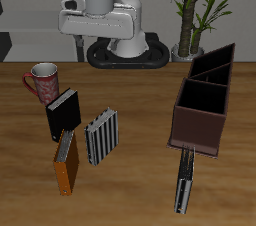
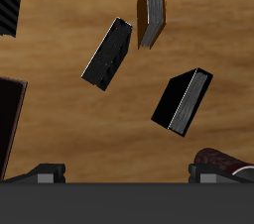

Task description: Place the red mug into the left desk caddy's right compartment

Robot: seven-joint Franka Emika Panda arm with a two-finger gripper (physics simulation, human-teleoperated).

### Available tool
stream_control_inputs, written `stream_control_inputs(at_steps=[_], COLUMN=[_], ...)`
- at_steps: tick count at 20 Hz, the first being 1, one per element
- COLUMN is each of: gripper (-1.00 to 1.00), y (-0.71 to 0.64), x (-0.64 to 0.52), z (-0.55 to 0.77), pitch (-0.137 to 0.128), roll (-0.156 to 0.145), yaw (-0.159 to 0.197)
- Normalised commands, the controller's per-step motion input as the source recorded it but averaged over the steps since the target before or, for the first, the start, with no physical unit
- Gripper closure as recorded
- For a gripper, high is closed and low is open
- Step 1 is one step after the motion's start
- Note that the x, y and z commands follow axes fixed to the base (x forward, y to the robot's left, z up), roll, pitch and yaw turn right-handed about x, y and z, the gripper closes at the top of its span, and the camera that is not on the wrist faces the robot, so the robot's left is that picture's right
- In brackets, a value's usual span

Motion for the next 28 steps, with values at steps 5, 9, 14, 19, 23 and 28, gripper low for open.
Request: stream_control_inputs(at_steps=[5,9,14,19,23,28], gripper=[-1.00,-1.00,-1.00,-1.00,-1.00,-1.00], y=[-0.44,-0.32,-0.41,-0.33,-0.32,-0.23], x=[-0.42,-0.32,-0.35,-0.26,-0.34,-0.20], z=[-0.23,-0.12,-0.09,-0.10,-0.14,-0.28], pitch=[-0.015,-0.028,-0.042,-0.040,-0.054,-0.018], roll=[-0.027,-0.049,-0.045,-0.013,-0.049,-0.021], yaw=[-0.040,-0.030,-0.032,-0.012,-0.039,-0.036])
